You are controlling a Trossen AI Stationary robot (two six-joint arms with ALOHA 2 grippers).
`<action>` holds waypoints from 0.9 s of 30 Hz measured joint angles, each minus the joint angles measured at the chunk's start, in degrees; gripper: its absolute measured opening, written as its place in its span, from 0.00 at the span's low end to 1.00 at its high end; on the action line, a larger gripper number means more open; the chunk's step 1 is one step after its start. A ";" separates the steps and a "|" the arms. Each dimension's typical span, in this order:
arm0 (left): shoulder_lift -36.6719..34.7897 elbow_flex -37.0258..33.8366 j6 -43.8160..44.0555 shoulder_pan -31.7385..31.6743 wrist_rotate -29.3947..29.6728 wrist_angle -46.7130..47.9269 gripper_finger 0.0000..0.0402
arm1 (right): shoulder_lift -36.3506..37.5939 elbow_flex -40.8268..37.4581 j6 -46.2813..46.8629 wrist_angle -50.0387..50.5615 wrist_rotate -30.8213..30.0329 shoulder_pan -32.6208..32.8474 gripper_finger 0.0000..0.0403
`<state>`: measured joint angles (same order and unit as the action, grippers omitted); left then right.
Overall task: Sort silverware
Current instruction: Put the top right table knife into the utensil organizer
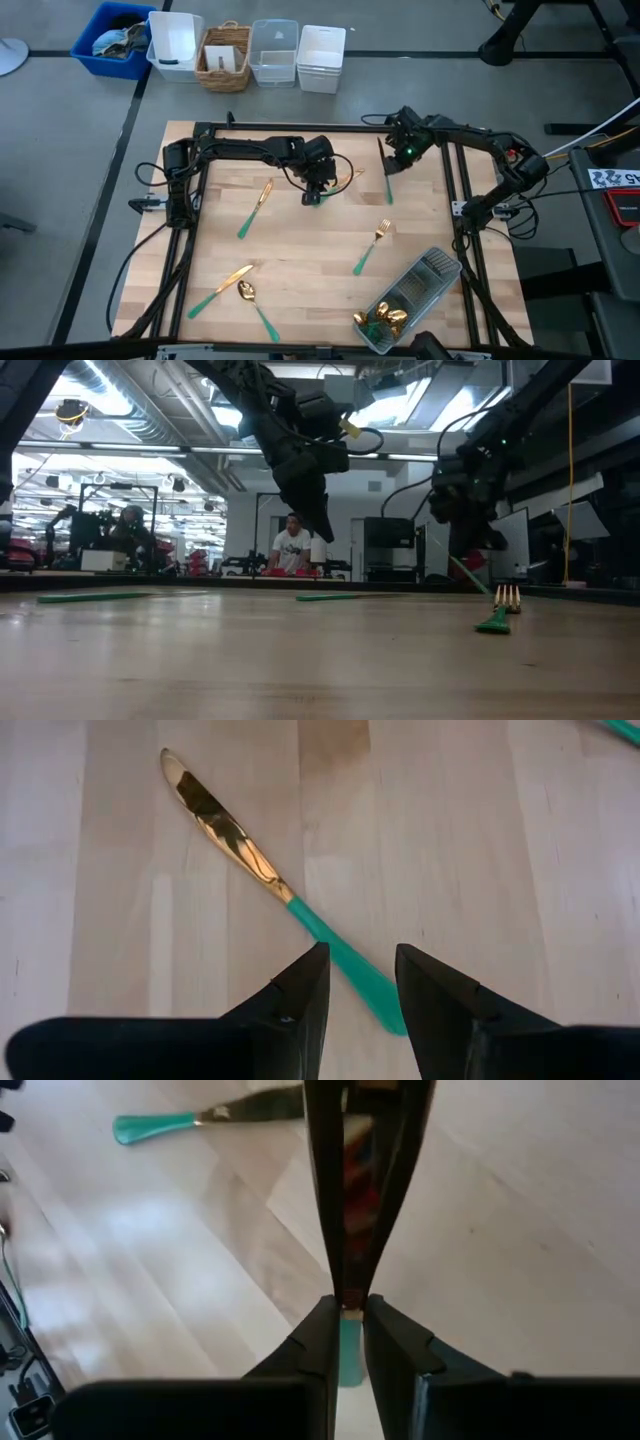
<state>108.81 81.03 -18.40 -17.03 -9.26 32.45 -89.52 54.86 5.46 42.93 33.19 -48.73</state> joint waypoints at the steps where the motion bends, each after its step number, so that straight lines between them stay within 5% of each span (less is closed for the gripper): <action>1: 0.00 0.00 -0.10 -0.01 -0.01 -0.05 0.27 | 0.00 0.25 -0.01 -0.01 0.02 0.00 0.12; 8: 0.00 -1.51 2.14 -0.01 -0.04 -9.39 0.27 | 0.02 0.69 -0.01 -0.78 0.00 0.00 0.12; 16: 2.49 -9.32 21.01 -0.01 2.70 -45.12 0.27 | 0.04 0.69 -0.01 -1.28 -0.07 0.00 0.12; 27: 10.90 -9.27 43.99 -0.78 9.44 -63.75 0.27 | 0.07 0.69 -0.03 -1.27 -0.15 0.00 0.12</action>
<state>119.72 71.76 25.59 -17.81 0.19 -31.30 -89.45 55.55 5.43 41.65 33.04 -48.73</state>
